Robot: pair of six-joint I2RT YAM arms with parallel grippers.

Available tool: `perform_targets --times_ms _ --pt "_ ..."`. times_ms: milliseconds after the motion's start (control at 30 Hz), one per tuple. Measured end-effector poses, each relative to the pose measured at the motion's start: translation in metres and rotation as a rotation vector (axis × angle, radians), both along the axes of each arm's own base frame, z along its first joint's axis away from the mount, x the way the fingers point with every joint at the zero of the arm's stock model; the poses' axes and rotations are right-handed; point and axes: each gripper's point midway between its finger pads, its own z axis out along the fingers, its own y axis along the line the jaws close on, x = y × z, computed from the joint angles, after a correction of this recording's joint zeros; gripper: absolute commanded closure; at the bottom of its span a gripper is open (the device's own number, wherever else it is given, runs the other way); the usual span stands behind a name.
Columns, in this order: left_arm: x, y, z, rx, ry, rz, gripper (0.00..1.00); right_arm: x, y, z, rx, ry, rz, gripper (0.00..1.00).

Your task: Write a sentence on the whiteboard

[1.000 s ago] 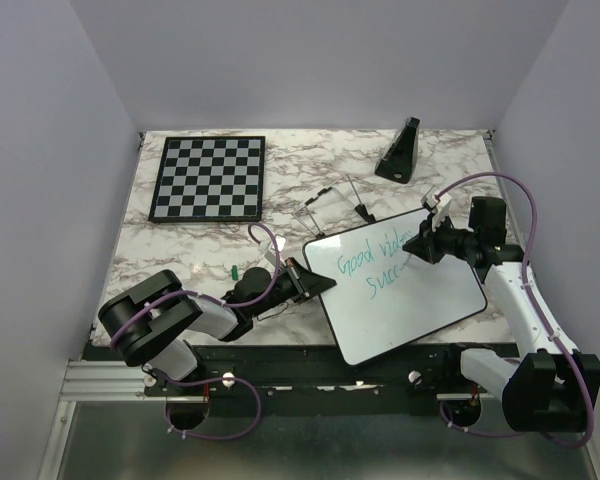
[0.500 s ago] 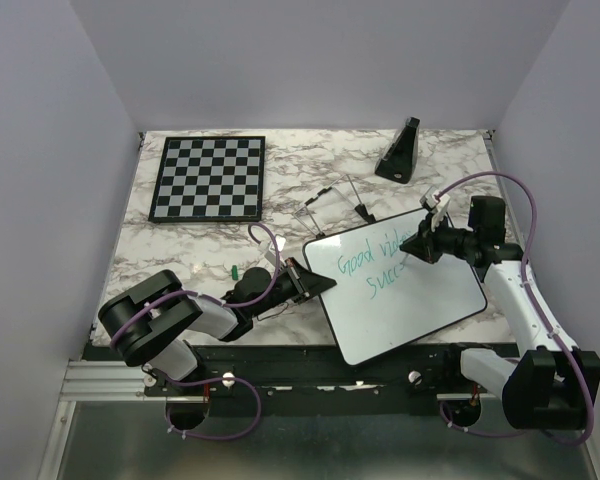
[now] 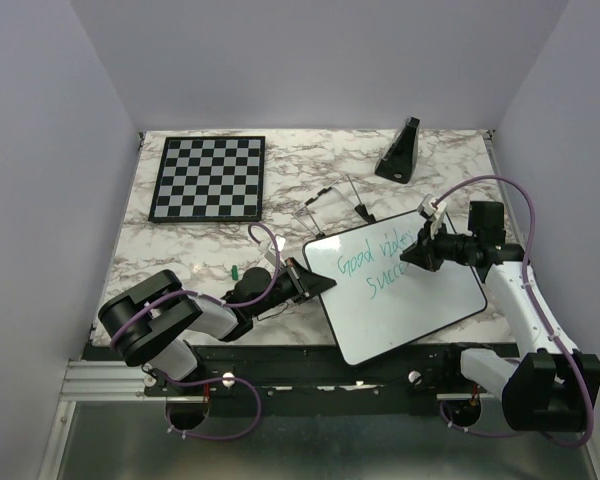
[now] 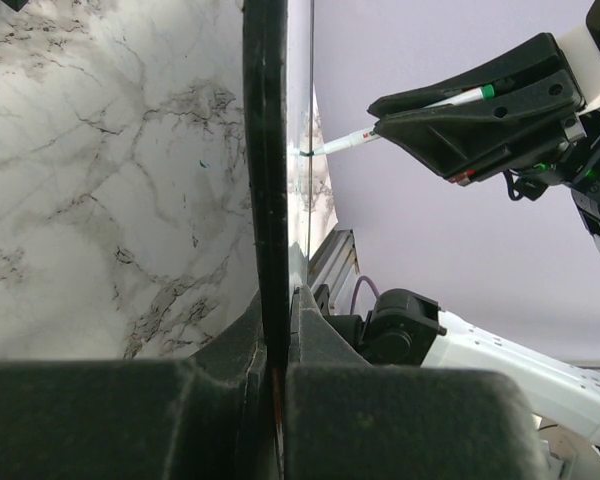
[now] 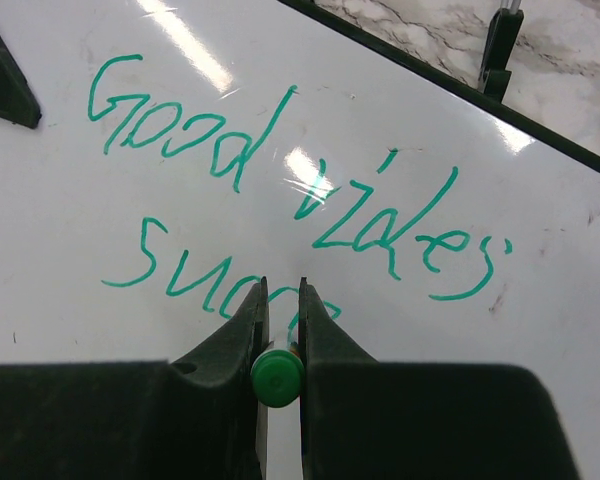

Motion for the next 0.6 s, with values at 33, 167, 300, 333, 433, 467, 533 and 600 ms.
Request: perform_targets --times_ms 33,167,300,333,433,467,533,600 --pt "0.0 0.0 0.0 0.0 0.0 0.0 1.0 -0.001 0.0 -0.001 -0.003 0.003 0.001 0.99" --pt "0.0 0.0 0.0 0.0 0.001 0.0 1.0 -0.003 -0.003 -0.003 -0.016 0.016 -0.007 0.99" --pt "0.0 0.0 0.0 0.0 0.001 0.0 1.0 -0.001 -0.008 -0.003 -0.035 0.018 -0.041 0.99" --pt "0.0 0.0 0.0 0.0 -0.001 0.0 1.0 0.0 -0.01 -0.003 -0.04 0.016 -0.052 0.99" --pt "0.0 0.0 0.0 0.0 -0.003 0.0 1.0 0.004 -0.014 0.002 -0.044 -0.001 -0.086 0.99" --pt "0.0 0.0 0.0 0.0 -0.003 0.0 1.0 0.005 -0.015 0.004 -0.043 -0.01 -0.095 0.99" --pt "0.0 0.0 0.0 0.0 -0.004 0.0 1.0 0.008 -0.015 0.009 -0.037 -0.025 -0.109 0.99" --pt "0.0 0.0 0.0 0.0 -0.004 0.0 1.0 0.011 -0.016 0.011 -0.035 -0.038 -0.12 0.99"
